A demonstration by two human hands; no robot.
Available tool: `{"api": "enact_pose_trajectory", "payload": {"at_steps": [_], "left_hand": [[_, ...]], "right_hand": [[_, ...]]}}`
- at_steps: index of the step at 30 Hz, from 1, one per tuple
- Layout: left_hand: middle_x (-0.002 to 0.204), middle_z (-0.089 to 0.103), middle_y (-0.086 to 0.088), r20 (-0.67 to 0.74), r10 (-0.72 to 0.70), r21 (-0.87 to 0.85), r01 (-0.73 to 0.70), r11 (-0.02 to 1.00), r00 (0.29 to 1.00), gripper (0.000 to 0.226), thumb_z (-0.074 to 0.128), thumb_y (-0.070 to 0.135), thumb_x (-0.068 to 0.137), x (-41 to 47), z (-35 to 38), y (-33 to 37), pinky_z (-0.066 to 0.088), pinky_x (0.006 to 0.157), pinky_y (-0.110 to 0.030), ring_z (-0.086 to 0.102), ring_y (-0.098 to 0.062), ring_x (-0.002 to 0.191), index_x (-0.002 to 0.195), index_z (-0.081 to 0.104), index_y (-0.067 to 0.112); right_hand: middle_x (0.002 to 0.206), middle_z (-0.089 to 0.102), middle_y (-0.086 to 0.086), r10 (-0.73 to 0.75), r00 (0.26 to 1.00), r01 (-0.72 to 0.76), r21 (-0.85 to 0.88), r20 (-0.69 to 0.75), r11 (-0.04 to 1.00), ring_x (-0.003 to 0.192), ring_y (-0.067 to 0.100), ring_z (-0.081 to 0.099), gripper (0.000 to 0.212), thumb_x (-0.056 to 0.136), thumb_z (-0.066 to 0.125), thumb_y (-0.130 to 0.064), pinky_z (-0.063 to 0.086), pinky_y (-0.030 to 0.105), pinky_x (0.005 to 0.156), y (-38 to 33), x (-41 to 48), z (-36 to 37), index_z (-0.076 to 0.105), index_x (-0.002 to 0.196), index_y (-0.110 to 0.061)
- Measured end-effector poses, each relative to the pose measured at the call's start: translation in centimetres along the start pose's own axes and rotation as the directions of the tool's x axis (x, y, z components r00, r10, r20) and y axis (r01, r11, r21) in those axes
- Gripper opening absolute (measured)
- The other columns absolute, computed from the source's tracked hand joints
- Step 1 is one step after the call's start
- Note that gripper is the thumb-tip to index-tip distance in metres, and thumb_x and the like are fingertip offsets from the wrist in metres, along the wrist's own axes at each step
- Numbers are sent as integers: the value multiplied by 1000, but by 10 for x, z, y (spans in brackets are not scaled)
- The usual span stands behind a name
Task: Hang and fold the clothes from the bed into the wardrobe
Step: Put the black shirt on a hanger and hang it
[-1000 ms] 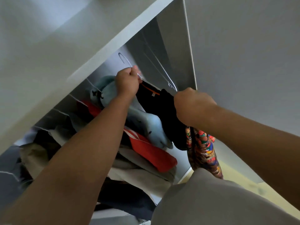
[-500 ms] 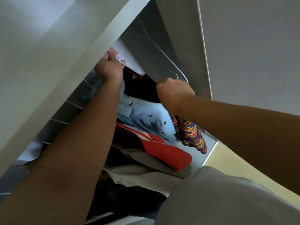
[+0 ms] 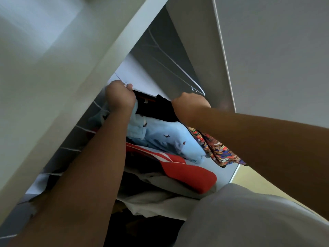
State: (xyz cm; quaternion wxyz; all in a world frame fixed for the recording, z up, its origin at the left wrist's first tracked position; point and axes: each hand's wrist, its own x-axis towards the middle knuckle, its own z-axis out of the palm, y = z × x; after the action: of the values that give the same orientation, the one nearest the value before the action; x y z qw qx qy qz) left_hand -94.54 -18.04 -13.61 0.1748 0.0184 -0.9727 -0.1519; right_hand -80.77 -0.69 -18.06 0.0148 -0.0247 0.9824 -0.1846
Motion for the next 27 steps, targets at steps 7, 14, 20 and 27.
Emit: {"api": "enact_pose_trajectory", "payload": {"at_steps": [7, 14, 20, 27], "left_hand": [[52, 54, -2, 72, 196, 37, -199, 979, 978, 29, 57, 30, 81, -16, 2, 66, 51, 57, -27, 58, -23, 50, 60, 58, 9], [78, 64, -5, 483, 2, -556, 305, 773, 876, 30, 57, 40, 101, 13, 61, 118, 63, 64, -34, 71, -18, 62, 92, 58, 11], [72, 65, -5, 478, -31, -663, 384, 642, 878, 23, 63, 9, 97, 18, 87, 136, 51, 49, -22, 63, -9, 50, 76, 57, 15], [78, 66, -10, 405, 7, -868, 382, 318, 914, 18, 64, -6, 92, -7, 61, 137, 57, 59, -25, 67, -13, 55, 104, 58, 6]], "right_hand": [[92, 63, 14, 52, 999, -48, 220, -16, 974, 84, 34, 62, 46, 107, 31, -50, 52, 37, 73, 31, -8, 3, 58, 91, -17], [77, 55, 8, 232, 969, -198, 295, -85, 935, 74, 35, 58, 35, 107, 33, -36, 55, 38, 68, 54, -32, -3, 56, 87, -18], [92, 64, 14, 274, 956, -242, 236, -109, 941, 85, 37, 62, 31, 108, 37, -28, 57, 41, 71, 66, -45, -19, 65, 106, -14], [102, 65, 17, 370, 901, -300, 292, -225, 908, 90, 40, 64, 38, 107, 39, -42, 55, 41, 72, 63, -43, -35, 58, 125, -14]]}}
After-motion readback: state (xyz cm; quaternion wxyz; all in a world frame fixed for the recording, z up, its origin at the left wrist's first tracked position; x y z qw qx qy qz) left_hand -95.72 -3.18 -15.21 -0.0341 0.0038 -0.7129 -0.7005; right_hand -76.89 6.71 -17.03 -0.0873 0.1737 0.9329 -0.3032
